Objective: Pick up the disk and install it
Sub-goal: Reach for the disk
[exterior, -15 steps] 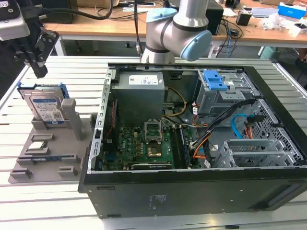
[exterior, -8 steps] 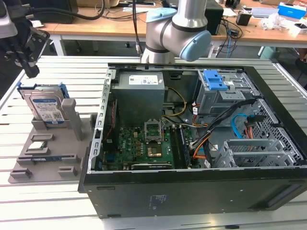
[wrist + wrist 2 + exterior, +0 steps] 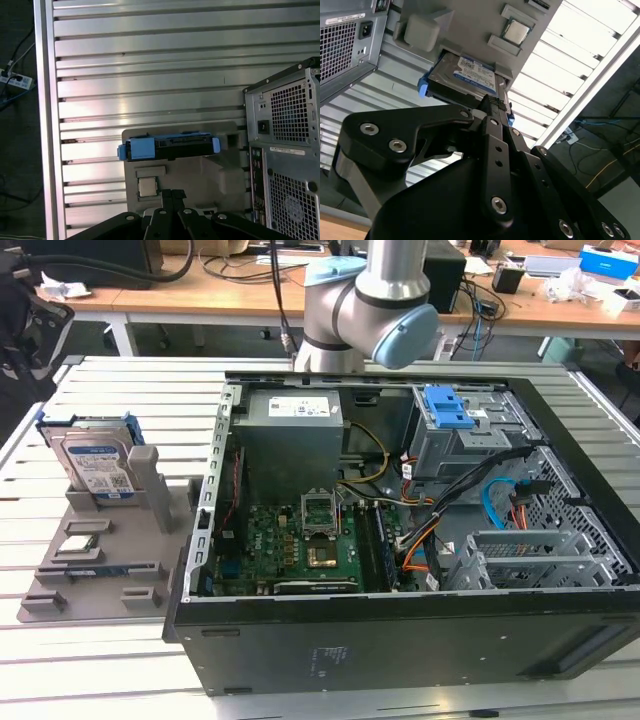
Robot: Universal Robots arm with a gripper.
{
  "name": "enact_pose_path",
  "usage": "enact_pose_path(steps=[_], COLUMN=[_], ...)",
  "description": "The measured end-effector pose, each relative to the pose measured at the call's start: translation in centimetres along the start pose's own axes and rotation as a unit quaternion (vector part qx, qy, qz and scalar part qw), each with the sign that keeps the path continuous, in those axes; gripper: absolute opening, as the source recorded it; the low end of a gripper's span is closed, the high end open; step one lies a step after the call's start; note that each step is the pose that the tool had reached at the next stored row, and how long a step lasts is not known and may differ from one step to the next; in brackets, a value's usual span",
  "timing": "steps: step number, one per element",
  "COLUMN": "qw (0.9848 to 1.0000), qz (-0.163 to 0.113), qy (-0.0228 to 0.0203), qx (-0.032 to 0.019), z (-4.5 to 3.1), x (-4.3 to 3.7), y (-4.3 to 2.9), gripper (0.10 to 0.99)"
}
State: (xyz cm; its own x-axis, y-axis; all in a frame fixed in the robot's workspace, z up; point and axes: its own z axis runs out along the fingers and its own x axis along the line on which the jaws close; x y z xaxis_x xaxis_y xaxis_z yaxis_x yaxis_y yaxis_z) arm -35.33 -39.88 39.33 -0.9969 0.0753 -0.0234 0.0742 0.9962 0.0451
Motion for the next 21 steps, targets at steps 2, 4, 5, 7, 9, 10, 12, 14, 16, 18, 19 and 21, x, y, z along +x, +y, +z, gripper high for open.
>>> enact_pose_path(steps=[2,4,5,7,9,10,12,14,16,18,19,21], qw=[1.0000,1.0000,1.0000,1.0000,1.0000,1.0000,1.0000,1.0000,1.0000,1.0000,1.0000,1.0000], qz=[0.000,0.000,0.000,0.000,0.000,0.000,0.000,0.000,0.000,0.000,0.000,0.000], qy=[0.0000,0.0000,0.0000,0.0000,0.0000,0.0000,0.0000,0.0000,0.0000,0.0000,0.0000,0.0000], qx=[0.0000,0.0000,0.0000,0.0000,0.0000,0.0000,0.0000,0.0000,0.0000,0.0000,0.0000,0.0000], z=[-0.01,-0.02,-0.03,-0.04,-0.05,-0.06,-0.07,-0.08,-0.10,-0.12,-0.12,-0.13], x=[0.39,0.79,0.94,1.30,1.84,2.01,2.62,3.05,3.59,4.22,4.50,4.91], y=[-0.03,-0.06,-0.07,-0.10,-0.14,-0.15,-0.19,-0.23,-0.27,-0.32,-0.34,-0.37], gripper=[0.106,0.106,0.106,0.106,0.106,0.106,0.106,0.106,0.106,0.106,0.106,0.106])
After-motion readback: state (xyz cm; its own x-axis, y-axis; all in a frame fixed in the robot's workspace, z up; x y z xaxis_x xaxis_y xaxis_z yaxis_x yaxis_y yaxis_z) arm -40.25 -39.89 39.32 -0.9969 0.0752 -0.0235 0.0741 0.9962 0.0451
